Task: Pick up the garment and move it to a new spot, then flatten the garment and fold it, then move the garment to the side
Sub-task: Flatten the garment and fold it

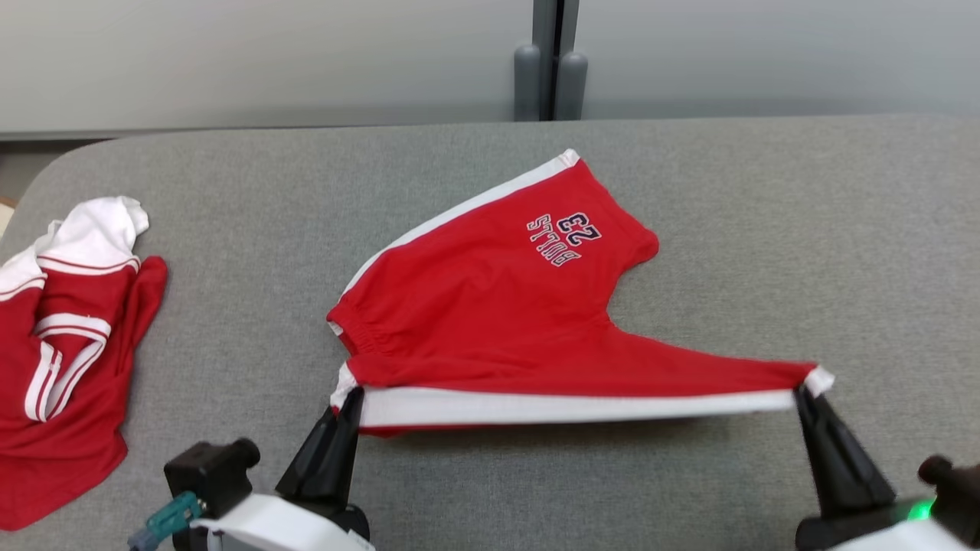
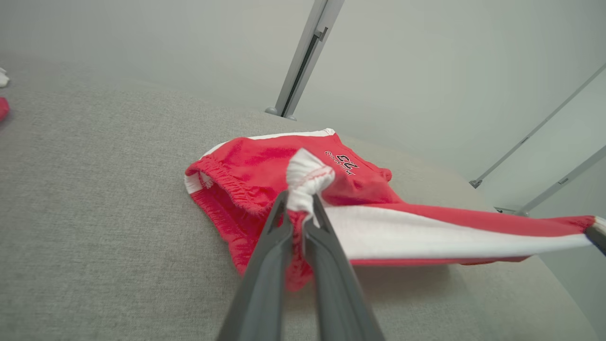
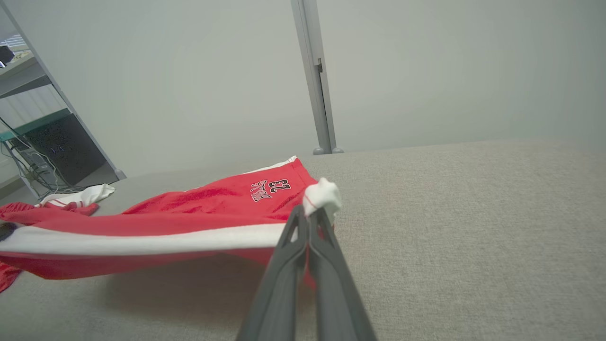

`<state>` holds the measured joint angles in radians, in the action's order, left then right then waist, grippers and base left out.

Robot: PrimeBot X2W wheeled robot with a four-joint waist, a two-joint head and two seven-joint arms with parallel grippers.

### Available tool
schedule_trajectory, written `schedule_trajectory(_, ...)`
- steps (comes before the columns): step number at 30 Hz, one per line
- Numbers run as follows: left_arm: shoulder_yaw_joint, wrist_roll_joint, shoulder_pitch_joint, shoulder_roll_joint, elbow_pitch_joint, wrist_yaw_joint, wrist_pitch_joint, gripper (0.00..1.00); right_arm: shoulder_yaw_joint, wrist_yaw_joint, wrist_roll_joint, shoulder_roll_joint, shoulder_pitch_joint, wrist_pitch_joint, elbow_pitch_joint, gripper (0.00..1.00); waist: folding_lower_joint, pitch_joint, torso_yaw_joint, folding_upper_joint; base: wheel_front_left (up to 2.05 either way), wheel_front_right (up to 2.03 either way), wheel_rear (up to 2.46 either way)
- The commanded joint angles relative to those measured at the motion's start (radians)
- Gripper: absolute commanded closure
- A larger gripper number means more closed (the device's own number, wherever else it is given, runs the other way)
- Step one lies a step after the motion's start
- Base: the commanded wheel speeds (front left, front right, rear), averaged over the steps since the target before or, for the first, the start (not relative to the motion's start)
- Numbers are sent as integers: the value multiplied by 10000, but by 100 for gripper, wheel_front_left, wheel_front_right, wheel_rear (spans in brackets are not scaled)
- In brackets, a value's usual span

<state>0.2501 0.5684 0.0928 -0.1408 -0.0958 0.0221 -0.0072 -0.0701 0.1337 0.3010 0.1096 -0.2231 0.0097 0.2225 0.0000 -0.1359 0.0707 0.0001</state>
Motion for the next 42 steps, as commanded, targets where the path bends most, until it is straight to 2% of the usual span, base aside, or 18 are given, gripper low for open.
schedule_trajectory(1, -139, 143, -289, -55, 95, 10, 28, 100, 244, -55, 50, 131, 360, -17, -103, 100, 0, -243, 102, -1, 0, 0, 0)
schedule_trajectory(5, -146, 443, -1062, 115, 594, -139, 192, 100, 487, -58, 194, 344, 1880, 31, -686, 100, 0, -1068, 357, -1, 0, 0, 0)
schedule_trajectory(8, -182, 647, -2240, 289, 1384, -452, -2, 100, 232, -58, 293, 824, 3851, 224, -1759, 100, 0, -2039, 711, -1, 0, 0, 0)
schedule_trajectory(12, -243, 734, -3471, 426, 2255, -616, -393, 100, -132, -59, 535, 1085, 5982, 295, -3144, 100, 0, -2796, 1094, -1, 0, 0, 0)
schedule_trajectory(19, 85, 1020, -5263, 667, 3908, -1024, -689, 100, -1055, -52, 903, 1341, 9208, 255, -6040, 100, 0, -3384, 1761, -1, 0, 0, 0)
schedule_trajectory(25, 544, 1413, -6259, 780, 5257, -1259, -701, 100, -1730, -45, 1079, 1286, 10886, 41, -8516, 100, 0, -3456, 2160, -1, 0, 0, 0)
schedule_trajectory(26, 644, 1461, -6403, 789, 5475, -1315, -696, 76, -1845, -43, 1108, 1243, 11045, -82, -8846, 100, 0, -3458, 2189, -1, 0, 0, 0)
schedule_trajectory(27, 775, 1499, -6519, 804, 5642, -1343, -661, 24, -1936, -42, 1172, 1180, 11209, -258, -9104, 59, 0, -3460, 2208, -1, 0, 0, 0)
schedule_trajectory(28, 775, 1499, -6519, 804, 5642, -1343, -661, 24, -1936, -42, 1172, 1180, 11209, -258, -9104, 59, 0, -3460, 2208, -1, 0, 0, 0)
schedule_trajectory(29, 857, 1530, -6625, 815, 5786, -1361, -710, 0, -2067, -42, 1131, 1187, 11355, -452, -9327, 3, 0, -3462, 2212, -1, 0, 0, 0)
schedule_trajectory(32, 1063, 1482, -6840, 848, 5994, -1431, -1192, 0, -2302, -39, 1053, 1121, 11600, -1168, -9902, 0, 0, -3419, 2186, -1, 0, 0, 0)
schedule_trajectory(36, 1021, 703, -6762, 763, 6040, -1067, -2279, 0, -2605, -39, 680, 1176, 11477, -2210, -10185, 0, 0, -3244, 2103, -1, 0, 0, 0)
schedule_trajectory(40, 598, 69, -6348, 699, 5482, -580, -2575, 0, -2621, -40, 393, 1274, 10872, -2666, -9686, 0, 0, -2999, 1868, -1, 0, 0, 0)
schedule_trajectory(42, 76, -397, -6156, 638, 4764, -331, -2585, 0, -2465, -39, 281, 1281, 10413, -2730, -9146, 0, 0, -2881, 1692, -1, 0, 0, 0)
